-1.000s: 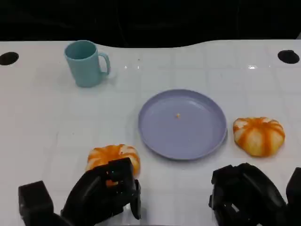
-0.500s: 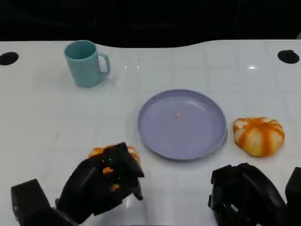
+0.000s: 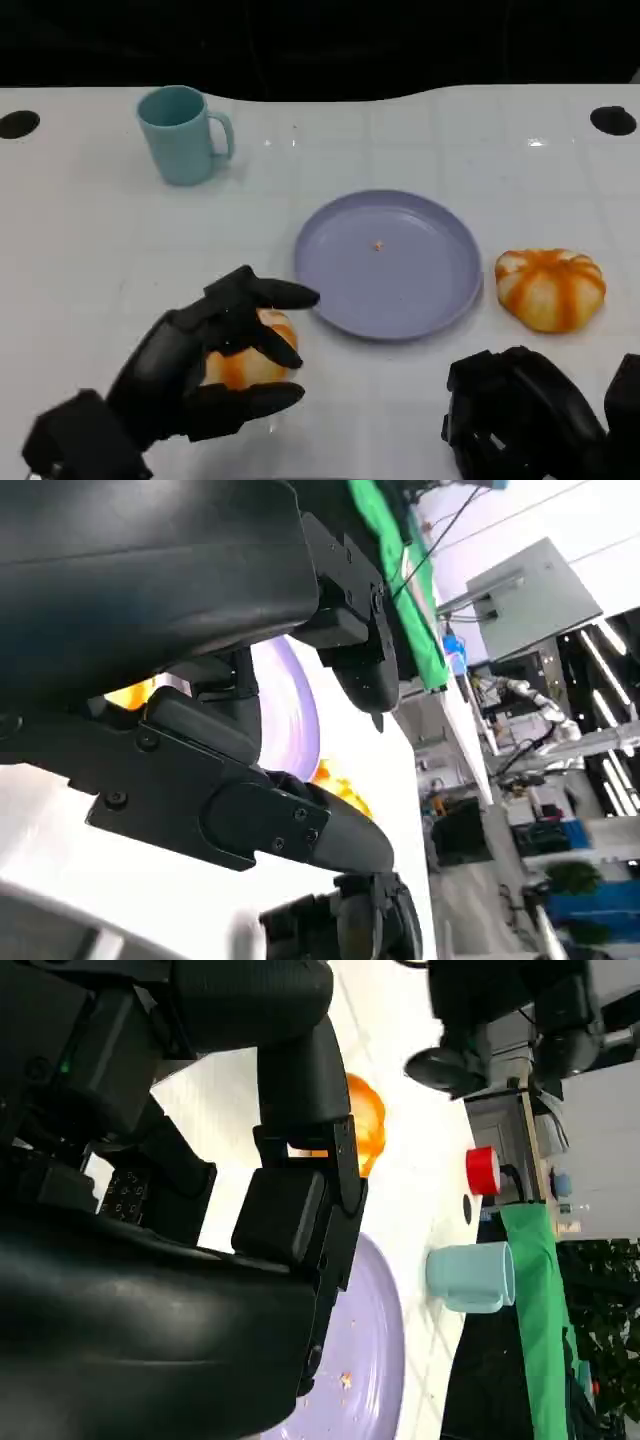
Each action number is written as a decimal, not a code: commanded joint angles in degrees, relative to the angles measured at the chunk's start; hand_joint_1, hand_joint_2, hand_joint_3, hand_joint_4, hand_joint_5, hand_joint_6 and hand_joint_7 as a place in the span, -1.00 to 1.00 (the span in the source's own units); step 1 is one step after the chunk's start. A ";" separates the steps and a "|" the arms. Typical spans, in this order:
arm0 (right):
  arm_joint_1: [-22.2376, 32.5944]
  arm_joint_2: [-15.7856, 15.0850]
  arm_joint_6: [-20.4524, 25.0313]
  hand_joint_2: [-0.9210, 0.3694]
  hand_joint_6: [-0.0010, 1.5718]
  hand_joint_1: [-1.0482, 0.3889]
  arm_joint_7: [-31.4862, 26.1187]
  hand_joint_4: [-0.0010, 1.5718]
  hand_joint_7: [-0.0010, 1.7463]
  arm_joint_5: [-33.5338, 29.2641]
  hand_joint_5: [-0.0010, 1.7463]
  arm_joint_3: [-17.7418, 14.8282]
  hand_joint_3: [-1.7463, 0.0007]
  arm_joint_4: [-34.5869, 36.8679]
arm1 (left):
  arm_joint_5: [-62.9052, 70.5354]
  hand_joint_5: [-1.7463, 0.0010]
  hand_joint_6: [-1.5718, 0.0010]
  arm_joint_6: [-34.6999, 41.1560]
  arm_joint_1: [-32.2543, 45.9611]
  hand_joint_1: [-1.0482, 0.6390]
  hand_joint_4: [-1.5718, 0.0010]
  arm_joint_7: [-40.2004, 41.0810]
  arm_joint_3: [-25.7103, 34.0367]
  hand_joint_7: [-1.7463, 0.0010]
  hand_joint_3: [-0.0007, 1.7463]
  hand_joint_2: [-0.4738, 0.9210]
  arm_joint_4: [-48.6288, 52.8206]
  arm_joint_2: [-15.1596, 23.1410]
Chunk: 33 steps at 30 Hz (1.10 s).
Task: Grasp the bread from the table and place it into the plate.
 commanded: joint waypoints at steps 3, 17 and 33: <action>-0.24 -0.18 -0.48 0.37 1.00 -1.00 0.07 0.96 0.16 0.16 0.50 -0.34 -0.56 0.37 | 11.25 -0.35 0.65 2.28 1.38 -0.56 0.58 7.63 -0.03 0.25 -0.96 0.98 -6.56 3.13; -0.56 0.05 -0.14 0.39 1.00 -1.00 0.07 0.97 0.18 0.24 0.51 -0.42 -0.60 0.53 | 40.98 -0.14 0.66 10.29 2.77 -0.61 0.76 14.79 -3.34 0.55 -0.88 1.00 -18.33 9.41; -0.79 0.10 0.02 0.39 1.00 -1.00 0.51 0.96 0.16 0.72 0.52 -0.58 -0.59 0.85 | 66.94 0.08 0.49 23.16 0.29 -0.43 0.66 12.35 -12.39 0.88 -1.00 0.75 -22.09 10.80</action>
